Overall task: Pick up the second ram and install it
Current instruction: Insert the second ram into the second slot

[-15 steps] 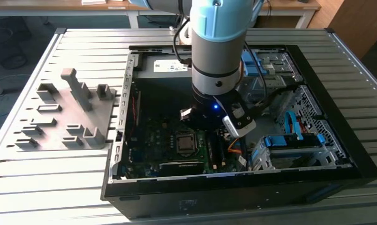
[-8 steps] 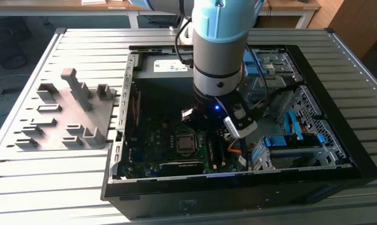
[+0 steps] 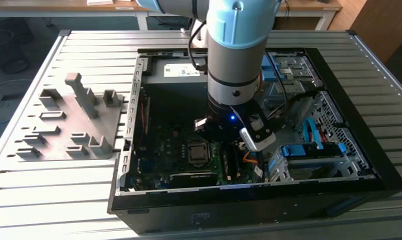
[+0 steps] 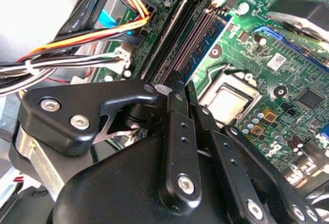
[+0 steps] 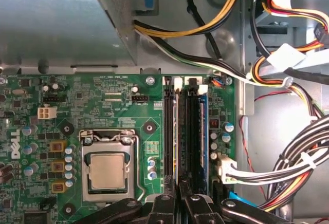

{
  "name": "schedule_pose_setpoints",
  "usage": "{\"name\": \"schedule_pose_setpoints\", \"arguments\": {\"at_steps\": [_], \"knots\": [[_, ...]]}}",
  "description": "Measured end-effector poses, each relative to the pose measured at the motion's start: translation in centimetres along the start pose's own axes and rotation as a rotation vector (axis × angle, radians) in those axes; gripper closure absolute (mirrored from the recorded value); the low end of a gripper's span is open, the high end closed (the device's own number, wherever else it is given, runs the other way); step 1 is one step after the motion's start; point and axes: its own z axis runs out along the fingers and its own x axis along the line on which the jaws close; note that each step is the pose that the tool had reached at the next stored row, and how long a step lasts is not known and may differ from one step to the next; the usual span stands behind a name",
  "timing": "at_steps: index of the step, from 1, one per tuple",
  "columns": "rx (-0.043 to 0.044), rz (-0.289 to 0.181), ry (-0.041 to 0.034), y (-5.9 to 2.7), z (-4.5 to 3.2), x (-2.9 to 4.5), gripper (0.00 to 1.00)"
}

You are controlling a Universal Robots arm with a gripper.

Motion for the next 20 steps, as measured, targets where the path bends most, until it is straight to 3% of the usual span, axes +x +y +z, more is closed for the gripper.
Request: {"name": "schedule_pose_setpoints", "arguments": {"at_steps": [20], "knots": [[0.0086,0.02,-0.0001,0.34,0.25,-0.1,0.86]]}}
